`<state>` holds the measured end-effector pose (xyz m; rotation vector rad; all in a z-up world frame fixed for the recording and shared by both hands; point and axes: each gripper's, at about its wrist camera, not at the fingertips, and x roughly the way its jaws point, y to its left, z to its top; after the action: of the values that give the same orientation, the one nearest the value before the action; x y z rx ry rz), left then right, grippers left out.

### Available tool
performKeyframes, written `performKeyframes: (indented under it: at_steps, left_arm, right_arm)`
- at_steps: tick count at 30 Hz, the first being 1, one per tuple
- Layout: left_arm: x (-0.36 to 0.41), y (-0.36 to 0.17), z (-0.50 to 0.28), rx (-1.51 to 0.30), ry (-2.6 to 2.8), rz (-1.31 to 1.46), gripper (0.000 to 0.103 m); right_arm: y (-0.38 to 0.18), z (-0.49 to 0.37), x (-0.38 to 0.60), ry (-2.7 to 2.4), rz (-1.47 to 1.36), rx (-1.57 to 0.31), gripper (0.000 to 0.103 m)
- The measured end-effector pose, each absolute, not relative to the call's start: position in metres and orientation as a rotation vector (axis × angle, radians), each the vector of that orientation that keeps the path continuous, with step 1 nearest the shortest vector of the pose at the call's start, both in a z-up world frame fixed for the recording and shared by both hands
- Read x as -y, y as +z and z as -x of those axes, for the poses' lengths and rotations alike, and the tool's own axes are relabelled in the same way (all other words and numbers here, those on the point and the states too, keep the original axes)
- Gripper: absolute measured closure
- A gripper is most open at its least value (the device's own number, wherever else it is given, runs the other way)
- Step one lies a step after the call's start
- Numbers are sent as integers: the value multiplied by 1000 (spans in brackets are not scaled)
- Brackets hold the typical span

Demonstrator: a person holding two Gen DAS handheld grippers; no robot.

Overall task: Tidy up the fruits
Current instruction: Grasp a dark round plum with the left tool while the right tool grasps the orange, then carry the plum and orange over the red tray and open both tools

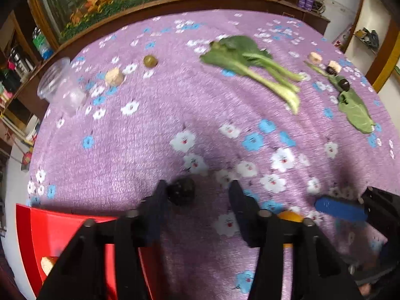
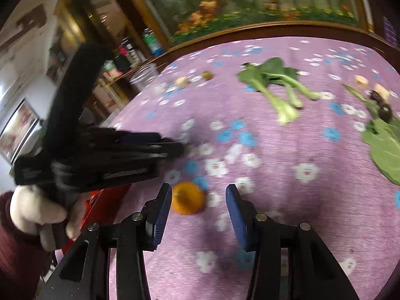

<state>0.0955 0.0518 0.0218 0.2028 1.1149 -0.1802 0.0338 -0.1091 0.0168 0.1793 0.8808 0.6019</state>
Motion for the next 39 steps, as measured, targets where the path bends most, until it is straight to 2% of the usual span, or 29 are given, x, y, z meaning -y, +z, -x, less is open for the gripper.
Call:
performKeyframes:
  at_steps: [5, 6, 7, 9, 10, 11, 22, 39]
  left_arm:
    - [-51, 16, -96, -1114, -157, -251, 48]
    - [-48, 16, -95, -1108, -151, -275, 53]
    - [-46, 16, -93, -1093, -140, -301, 67]
    - [-46, 21, -91, -1062, -108, -330, 82]
    - [-48, 24, -91, -1065, -125, -298, 82]
    - [-51, 26, -91, -1069, -141, -265, 83]
    - [-47, 48, -66, -992, -175, -187, 83]
    - [-62, 87, 24, -847, -148, 0, 82]
  right_arm:
    - [10, -33, 89, 627, -118, -894, 53]
    - [7, -32, 86, 627, -101, -899, 53]
    - [6, -32, 84, 623, -91, -900, 53]
    - [3, -32, 81, 621, -65, -904, 55]
    - [2, -32, 79, 615, -53, -904, 64]
    - [1, -32, 78, 608, -38, -906, 67]
    - [9, -33, 94, 580, -88, -865, 67]
    - [8, -34, 113, 505, -141, -845, 68]
